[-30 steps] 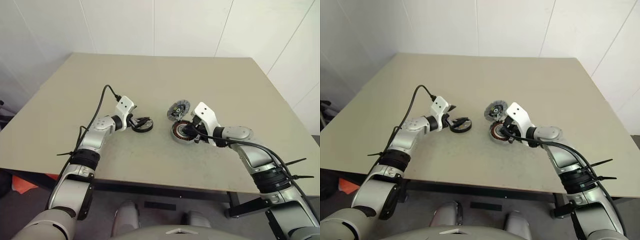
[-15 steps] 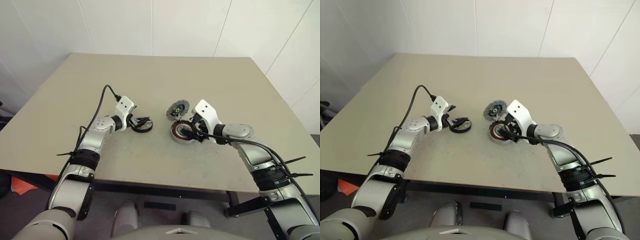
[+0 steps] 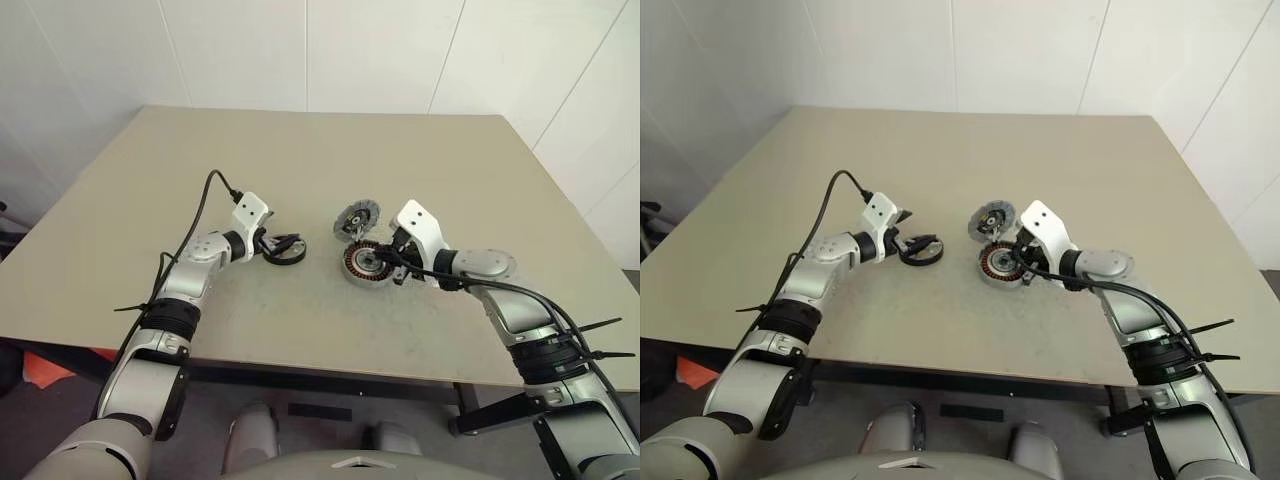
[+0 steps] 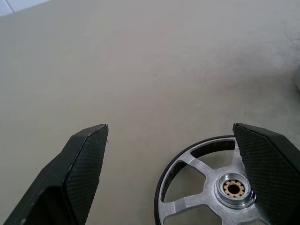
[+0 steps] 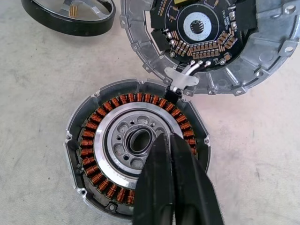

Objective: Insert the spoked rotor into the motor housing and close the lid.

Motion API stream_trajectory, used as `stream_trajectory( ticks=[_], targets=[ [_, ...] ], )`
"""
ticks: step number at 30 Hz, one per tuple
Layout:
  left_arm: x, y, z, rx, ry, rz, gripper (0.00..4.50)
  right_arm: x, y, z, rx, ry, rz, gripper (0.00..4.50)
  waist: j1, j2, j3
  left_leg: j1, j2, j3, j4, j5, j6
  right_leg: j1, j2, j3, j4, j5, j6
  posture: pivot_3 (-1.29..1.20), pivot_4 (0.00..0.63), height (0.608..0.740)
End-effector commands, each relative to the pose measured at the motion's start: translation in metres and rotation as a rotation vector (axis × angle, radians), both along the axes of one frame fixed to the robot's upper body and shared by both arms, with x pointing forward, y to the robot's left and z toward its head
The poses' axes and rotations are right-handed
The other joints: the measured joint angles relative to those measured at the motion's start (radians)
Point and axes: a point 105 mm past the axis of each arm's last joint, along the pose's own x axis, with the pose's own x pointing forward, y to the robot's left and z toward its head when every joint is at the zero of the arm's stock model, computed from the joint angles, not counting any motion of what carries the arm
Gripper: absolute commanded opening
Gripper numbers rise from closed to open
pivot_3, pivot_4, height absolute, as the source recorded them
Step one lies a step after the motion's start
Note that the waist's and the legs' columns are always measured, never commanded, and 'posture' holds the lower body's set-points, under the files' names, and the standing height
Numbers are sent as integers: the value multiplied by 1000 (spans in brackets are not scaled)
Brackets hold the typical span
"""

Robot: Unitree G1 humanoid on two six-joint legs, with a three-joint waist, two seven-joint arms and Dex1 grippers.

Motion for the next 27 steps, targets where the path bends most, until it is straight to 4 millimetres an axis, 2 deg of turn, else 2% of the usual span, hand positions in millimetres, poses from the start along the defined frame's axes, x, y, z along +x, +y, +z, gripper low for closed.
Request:
stream_trajectory(
  ticks=[1,21,27],
  targets=[
    [4,-1,14,0,-56,-1,4500,1,5,15,8,-55,40,38,0,0,0,0,0,0,0,0,0,0,0,0,0,0,0,0,0,740],
    [5,1,12,13,-54,18,4500,4,12,16,-3,-68,59,38,0,0,0,2,0,0,0,0,0,1,0,0,0,0,0,0,0,740],
    [5,2,11,14,-52,21,4500,2,13,0,-14,-22,46,38,0,0,0,2,0,0,0,0,0,2,0,0,0,0,0,0,0,740]
  ],
)
